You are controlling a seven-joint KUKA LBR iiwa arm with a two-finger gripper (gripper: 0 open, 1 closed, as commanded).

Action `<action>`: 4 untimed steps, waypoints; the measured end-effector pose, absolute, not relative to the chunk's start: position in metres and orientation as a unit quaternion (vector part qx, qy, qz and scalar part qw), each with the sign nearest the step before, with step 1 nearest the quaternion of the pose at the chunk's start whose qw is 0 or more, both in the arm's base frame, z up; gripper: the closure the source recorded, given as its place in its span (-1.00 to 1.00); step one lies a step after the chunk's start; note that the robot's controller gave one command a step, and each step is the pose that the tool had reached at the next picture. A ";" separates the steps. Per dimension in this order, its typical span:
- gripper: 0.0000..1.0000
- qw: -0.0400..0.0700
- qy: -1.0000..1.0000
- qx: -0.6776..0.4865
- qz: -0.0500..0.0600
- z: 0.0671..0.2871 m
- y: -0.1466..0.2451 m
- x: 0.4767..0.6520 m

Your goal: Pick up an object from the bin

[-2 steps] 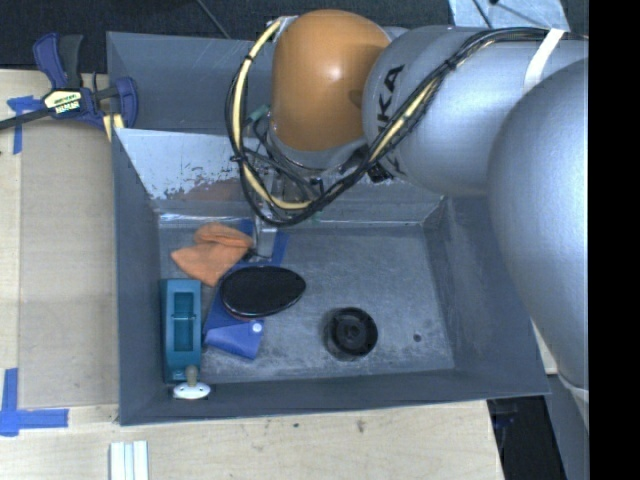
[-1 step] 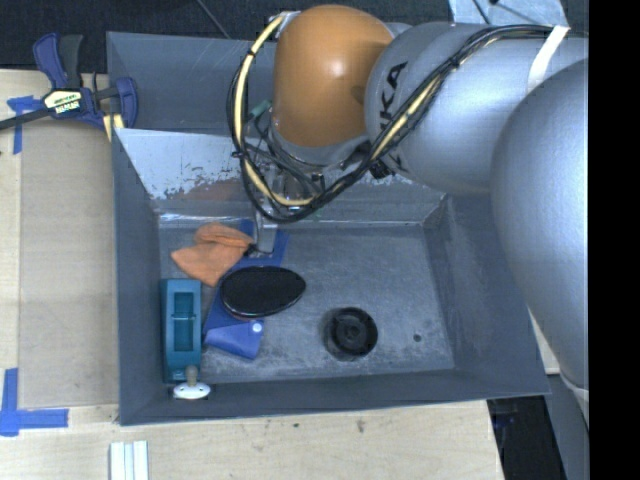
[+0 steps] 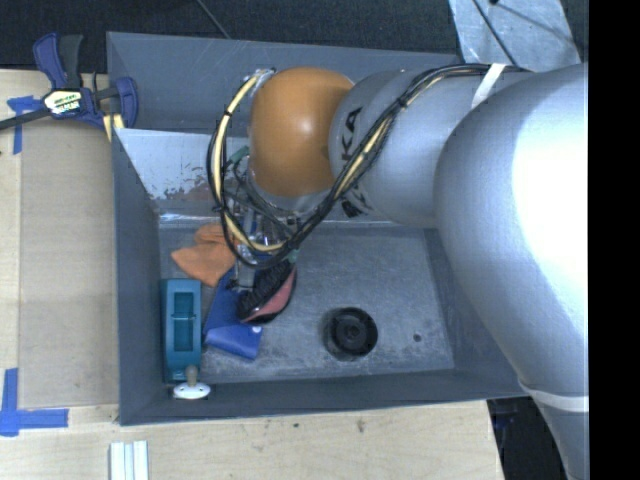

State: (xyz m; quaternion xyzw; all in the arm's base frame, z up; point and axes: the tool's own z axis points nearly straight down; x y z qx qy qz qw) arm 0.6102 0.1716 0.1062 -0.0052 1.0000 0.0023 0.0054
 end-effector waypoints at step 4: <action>1.00 0.005 0.997 0.072 0.004 0.075 0.174 0.603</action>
Offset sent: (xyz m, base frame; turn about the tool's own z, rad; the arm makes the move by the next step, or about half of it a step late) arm -0.0148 0.0228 0.0003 0.0652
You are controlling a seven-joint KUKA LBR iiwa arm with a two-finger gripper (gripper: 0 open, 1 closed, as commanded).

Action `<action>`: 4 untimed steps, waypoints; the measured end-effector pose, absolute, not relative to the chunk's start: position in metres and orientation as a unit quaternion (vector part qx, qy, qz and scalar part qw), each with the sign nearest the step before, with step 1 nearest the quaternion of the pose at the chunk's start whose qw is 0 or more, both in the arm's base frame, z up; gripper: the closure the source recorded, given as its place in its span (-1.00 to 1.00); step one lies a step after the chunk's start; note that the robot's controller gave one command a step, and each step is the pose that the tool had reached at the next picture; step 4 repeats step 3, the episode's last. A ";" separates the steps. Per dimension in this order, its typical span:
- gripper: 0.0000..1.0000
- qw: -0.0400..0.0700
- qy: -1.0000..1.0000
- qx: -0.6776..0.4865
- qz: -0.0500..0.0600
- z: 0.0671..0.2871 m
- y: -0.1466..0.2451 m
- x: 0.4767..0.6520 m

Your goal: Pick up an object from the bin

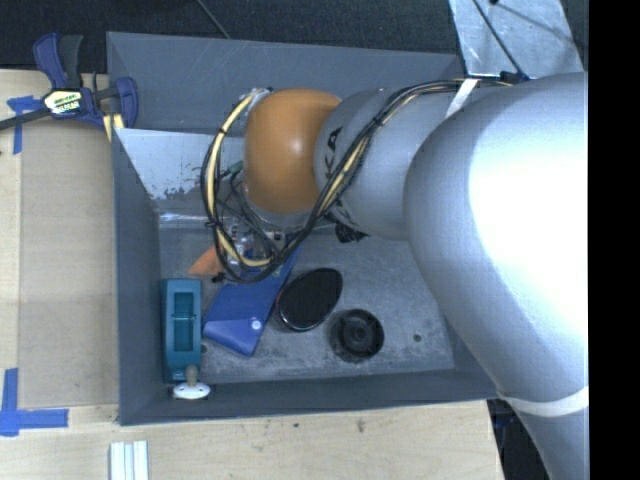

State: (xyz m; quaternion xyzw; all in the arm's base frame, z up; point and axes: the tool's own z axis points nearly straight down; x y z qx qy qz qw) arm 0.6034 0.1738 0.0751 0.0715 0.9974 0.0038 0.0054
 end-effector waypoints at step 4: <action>1.00 0.000 0.997 0.072 0.001 0.093 0.172 0.601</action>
Offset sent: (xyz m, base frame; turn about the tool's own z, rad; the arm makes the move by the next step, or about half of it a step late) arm 0.0000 0.0000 0.0446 -0.0001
